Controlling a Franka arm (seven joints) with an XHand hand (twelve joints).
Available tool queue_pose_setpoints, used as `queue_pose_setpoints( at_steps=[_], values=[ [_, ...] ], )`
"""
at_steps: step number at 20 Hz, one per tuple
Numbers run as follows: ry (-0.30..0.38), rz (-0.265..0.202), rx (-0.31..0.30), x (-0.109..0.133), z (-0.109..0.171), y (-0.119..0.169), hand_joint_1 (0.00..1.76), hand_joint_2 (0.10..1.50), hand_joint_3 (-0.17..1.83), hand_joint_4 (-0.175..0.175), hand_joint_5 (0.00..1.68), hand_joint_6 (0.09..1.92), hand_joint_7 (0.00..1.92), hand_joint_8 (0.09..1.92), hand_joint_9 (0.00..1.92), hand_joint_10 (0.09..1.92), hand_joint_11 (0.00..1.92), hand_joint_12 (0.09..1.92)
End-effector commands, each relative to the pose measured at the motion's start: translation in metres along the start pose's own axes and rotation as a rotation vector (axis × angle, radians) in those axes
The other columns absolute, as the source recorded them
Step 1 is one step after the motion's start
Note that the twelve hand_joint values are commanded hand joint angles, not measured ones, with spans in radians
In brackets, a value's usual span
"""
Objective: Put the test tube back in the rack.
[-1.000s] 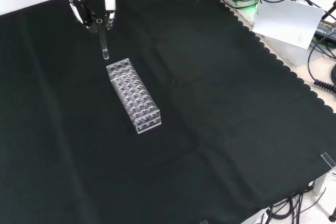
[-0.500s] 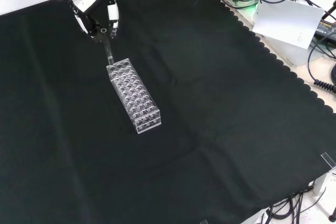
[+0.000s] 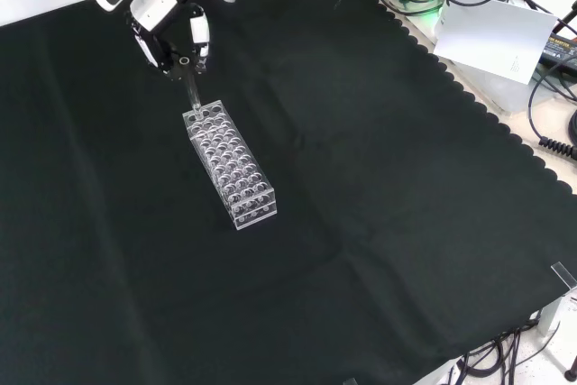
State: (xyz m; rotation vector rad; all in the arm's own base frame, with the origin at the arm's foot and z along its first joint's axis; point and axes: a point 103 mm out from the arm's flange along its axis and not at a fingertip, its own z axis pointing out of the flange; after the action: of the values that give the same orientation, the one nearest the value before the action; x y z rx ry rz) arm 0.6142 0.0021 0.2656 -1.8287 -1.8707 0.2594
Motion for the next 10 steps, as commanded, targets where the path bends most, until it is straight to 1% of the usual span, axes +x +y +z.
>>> queue_pose_setpoints(
  at_steps=[1, 10],
  values=[
    [0.008, -0.006, 0.003, 0.0027, 0.0035, 0.0028, 1.43, 0.71, 0.49, -0.175, 1.28, 0.38, 1.38, 0.75, 1.51, 0.09, 1.15, 0.98],
    [0.006, 0.005, 0.01, 0.0023, 0.0051, 0.0058, 1.43, 0.71, 0.49, -0.175, 1.28, 0.37, 1.38, 0.75, 1.51, 0.09, 1.15, 0.98]
  ],
)
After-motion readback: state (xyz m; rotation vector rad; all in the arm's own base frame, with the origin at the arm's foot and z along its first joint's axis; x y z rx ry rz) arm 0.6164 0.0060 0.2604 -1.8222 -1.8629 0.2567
